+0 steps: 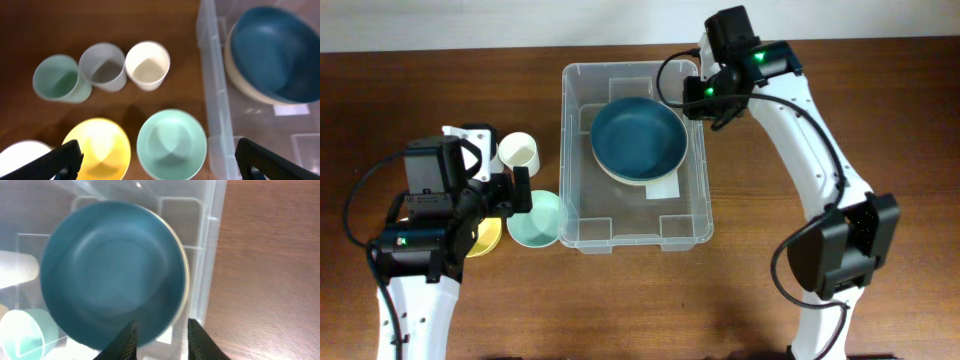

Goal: Pack container

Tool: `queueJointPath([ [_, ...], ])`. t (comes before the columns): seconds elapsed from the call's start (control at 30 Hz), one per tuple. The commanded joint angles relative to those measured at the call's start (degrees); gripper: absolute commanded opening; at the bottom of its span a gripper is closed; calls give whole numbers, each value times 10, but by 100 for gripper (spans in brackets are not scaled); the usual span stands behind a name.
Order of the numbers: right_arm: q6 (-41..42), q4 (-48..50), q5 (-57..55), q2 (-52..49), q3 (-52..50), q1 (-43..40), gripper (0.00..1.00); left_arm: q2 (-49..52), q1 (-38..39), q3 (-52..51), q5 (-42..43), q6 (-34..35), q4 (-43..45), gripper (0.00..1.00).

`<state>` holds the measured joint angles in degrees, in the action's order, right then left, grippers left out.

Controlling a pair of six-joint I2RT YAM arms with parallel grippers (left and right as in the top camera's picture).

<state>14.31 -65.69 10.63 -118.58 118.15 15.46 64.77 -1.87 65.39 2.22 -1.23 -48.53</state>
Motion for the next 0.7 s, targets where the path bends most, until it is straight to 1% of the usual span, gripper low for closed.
queueJointPath([
  [0.0,2,-36,-77,84,33,-57,37,-16,-15,14,-59,13,-21,100],
  [0.07,18,-63,-113,115,33,-103,40,-28,-37,19,-77,34,-37,100],
  [0.17,23,-91,-118,155,33,-181,43,-45,-83,19,-76,67,-45,100],
  [0.33,19,-157,-118,204,33,-316,44,-41,-159,18,-76,107,-69,100],
  [0.43,-2,-225,-108,209,33,-386,44,-21,-201,13,-76,142,-72,100],
  [0.57,-19,-271,-89,209,23,-438,44,19,-242,11,-76,158,-73,100],
  [0.67,-20,-278,-81,209,8,-454,44,63,-279,9,-76,174,-74,100],
])
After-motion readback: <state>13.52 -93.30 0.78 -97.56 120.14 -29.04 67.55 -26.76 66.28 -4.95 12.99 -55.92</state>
